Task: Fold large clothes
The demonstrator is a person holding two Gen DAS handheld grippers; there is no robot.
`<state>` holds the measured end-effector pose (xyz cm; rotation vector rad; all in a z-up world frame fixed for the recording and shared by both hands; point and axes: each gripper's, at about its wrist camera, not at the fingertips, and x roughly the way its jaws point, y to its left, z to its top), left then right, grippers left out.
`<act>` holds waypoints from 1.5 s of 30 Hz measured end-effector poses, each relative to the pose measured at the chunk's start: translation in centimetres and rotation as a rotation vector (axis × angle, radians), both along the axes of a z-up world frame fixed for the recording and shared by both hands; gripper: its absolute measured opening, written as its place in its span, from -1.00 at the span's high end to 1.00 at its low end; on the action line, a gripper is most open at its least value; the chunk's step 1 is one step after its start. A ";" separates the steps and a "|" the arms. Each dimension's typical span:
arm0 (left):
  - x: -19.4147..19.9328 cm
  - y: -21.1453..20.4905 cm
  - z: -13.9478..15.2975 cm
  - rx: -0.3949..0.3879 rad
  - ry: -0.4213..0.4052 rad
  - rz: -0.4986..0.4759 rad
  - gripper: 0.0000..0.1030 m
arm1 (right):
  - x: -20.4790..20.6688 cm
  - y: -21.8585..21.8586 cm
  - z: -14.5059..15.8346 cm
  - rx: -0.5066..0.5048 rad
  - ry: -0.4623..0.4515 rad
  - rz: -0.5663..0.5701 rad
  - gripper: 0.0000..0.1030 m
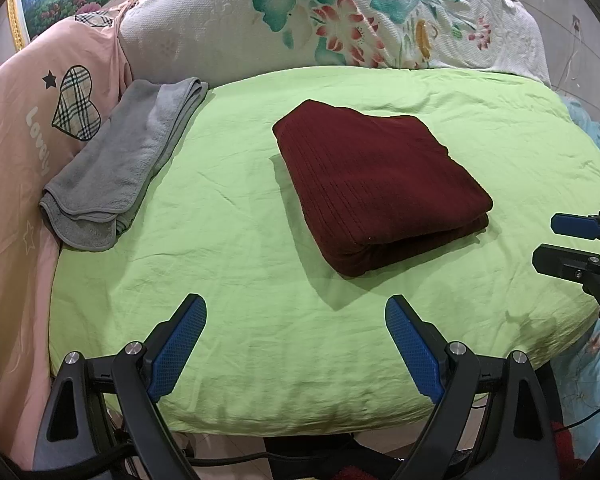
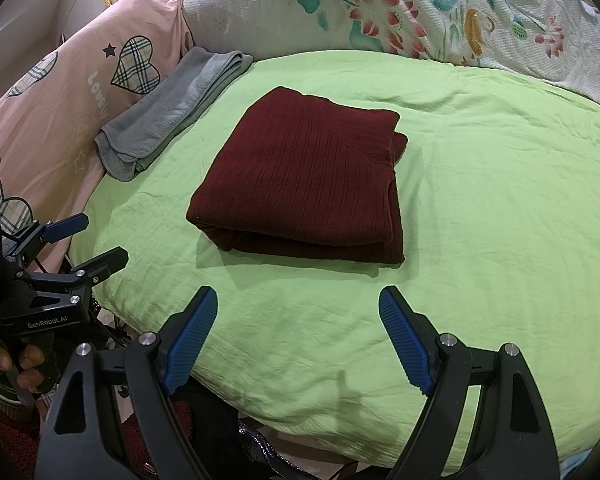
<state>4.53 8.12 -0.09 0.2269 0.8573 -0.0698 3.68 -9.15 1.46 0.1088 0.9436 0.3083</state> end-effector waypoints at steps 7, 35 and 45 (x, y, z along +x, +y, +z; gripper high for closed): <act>0.0 -0.1 0.1 0.000 -0.003 -0.001 -0.78 | 0.0 0.1 0.1 0.000 -0.002 0.000 -0.61; -0.2 -0.4 0.5 -0.004 -0.006 -0.006 -0.78 | 0.2 0.5 0.5 -0.002 -0.002 0.003 -0.61; -0.2 -0.5 0.5 -0.002 -0.007 -0.006 -0.78 | 0.3 0.4 0.5 -0.002 -0.003 0.005 -0.61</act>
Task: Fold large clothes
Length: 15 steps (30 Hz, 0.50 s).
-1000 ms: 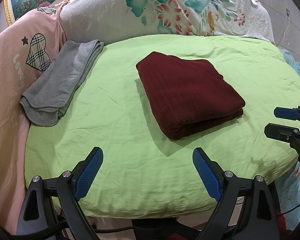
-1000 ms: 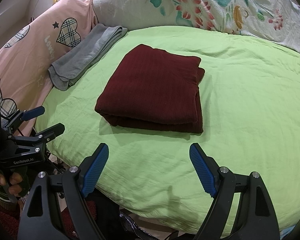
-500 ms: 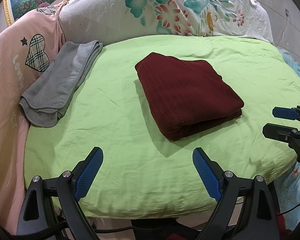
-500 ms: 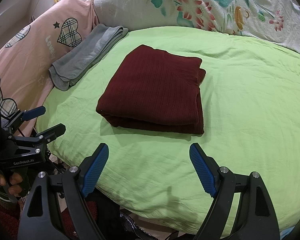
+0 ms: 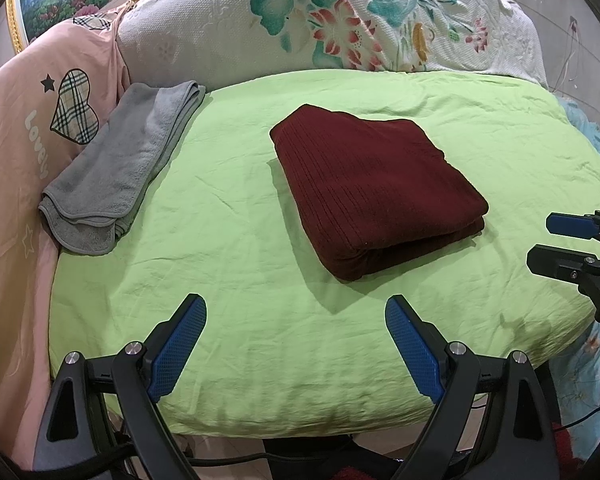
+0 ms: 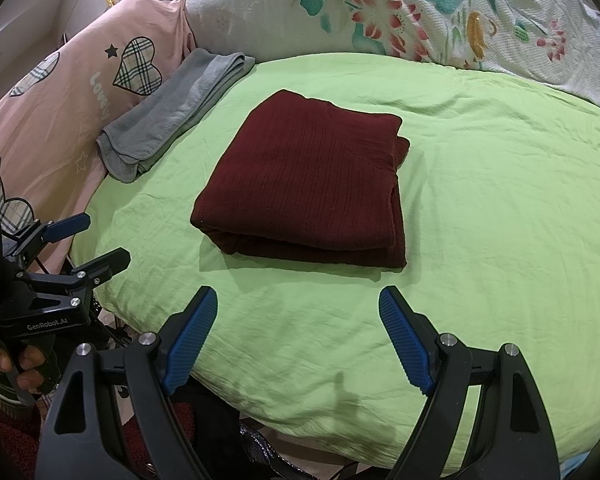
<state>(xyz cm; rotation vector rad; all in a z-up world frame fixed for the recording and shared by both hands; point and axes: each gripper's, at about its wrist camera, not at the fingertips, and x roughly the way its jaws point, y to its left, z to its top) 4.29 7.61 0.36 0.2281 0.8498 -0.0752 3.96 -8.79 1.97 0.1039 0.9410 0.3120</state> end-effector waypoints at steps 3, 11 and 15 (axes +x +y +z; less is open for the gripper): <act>0.0 -0.1 0.0 0.000 0.000 0.000 -0.78 | 0.0 0.0 0.0 0.000 0.000 0.000 -0.61; 0.0 -0.2 0.0 0.003 -0.001 0.001 -0.78 | 0.0 -0.1 0.0 0.001 0.001 0.002 -0.61; 0.0 -0.1 -0.1 0.002 0.000 0.000 -0.78 | 0.0 -0.1 0.0 0.002 0.000 0.001 -0.61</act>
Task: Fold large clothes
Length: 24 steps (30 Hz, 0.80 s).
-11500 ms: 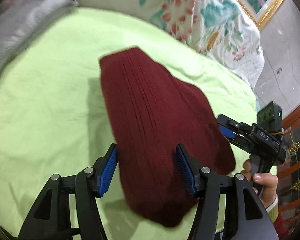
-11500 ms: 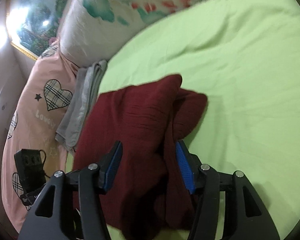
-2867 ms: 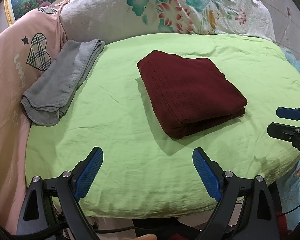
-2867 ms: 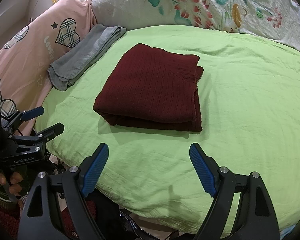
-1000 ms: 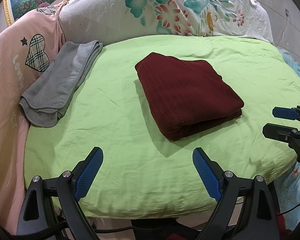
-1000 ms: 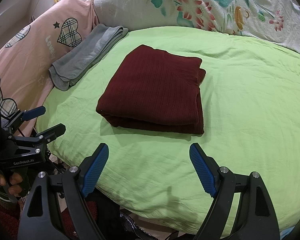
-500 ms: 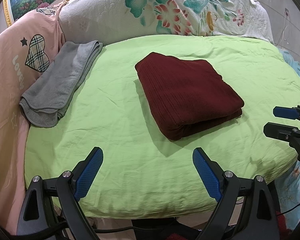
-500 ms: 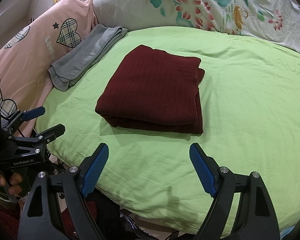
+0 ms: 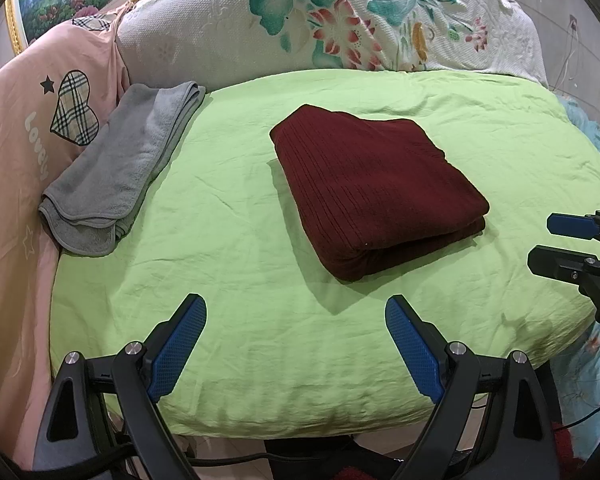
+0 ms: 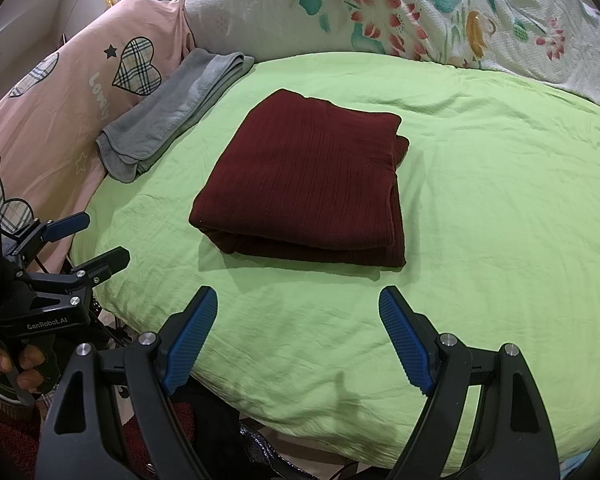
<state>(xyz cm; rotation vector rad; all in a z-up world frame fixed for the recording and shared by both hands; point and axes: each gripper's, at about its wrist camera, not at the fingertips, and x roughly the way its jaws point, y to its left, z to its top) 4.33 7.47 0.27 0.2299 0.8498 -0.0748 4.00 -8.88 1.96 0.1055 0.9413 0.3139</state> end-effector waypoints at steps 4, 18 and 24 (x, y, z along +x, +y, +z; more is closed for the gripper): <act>0.0 0.0 0.0 0.001 0.000 0.000 -0.78 | 0.0 -0.1 0.0 -0.001 0.000 0.001 -0.61; 1.4 0.0 0.7 -0.001 -0.028 -0.018 -0.78 | 1.2 -0.4 0.6 -0.007 -0.023 -0.004 -0.61; 1.9 -0.2 0.8 0.002 -0.030 -0.014 -0.78 | 1.6 -0.3 0.6 -0.008 -0.023 0.002 -0.61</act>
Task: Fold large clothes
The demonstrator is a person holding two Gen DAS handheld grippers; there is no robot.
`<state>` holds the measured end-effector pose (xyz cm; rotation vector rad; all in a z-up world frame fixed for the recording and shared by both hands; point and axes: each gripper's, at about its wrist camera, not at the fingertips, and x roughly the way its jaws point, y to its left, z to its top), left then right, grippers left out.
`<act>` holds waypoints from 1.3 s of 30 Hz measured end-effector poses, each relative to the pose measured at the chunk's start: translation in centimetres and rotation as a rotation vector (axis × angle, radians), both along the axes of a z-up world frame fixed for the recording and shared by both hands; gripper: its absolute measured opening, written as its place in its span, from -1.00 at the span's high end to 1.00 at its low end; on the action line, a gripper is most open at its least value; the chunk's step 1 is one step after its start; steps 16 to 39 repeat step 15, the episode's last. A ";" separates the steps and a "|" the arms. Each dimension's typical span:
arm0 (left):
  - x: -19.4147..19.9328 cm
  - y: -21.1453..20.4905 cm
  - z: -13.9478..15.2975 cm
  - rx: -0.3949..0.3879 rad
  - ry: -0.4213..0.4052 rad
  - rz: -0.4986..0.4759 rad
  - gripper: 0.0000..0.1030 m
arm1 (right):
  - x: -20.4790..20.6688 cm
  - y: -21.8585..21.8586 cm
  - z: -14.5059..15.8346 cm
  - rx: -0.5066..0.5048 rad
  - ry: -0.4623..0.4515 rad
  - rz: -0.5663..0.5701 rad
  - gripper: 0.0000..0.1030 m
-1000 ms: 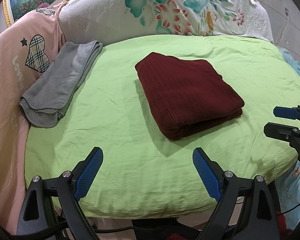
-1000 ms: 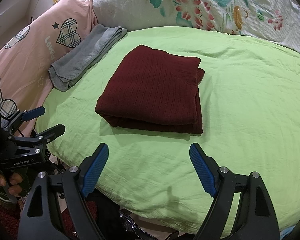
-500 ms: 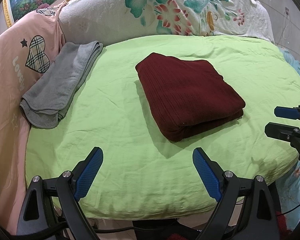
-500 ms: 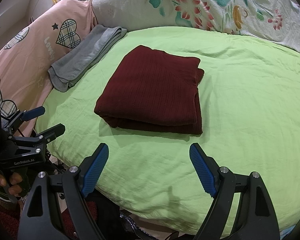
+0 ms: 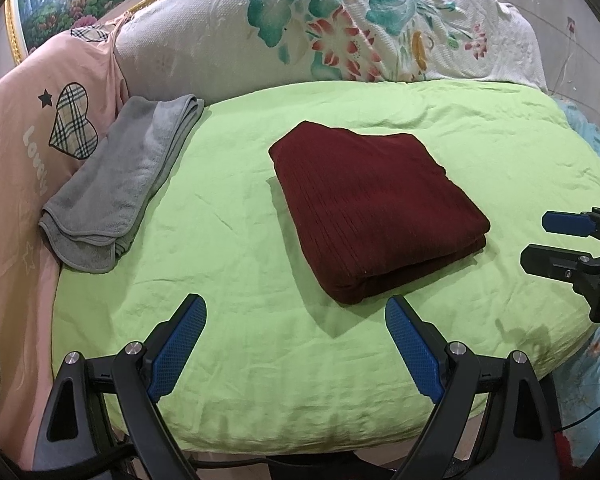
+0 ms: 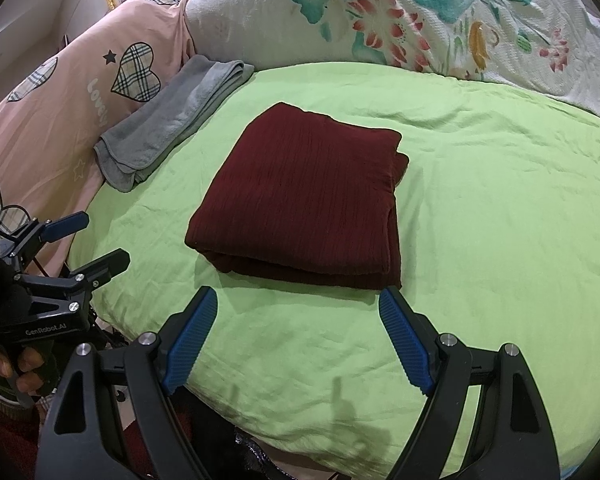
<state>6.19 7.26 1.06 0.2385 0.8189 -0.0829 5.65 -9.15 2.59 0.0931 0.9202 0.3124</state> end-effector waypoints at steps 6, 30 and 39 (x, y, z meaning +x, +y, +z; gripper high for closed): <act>0.2 -0.1 -0.1 0.004 0.002 0.009 -0.78 | 0.3 0.1 -0.2 0.003 0.007 -0.001 -0.61; 1.2 -0.2 0.1 -0.015 0.018 0.021 -0.78 | 1.4 0.1 -0.2 0.006 0.001 0.006 -0.61; 1.2 -0.2 0.1 -0.015 0.018 0.021 -0.78 | 1.4 0.1 -0.2 0.006 0.001 0.006 -0.61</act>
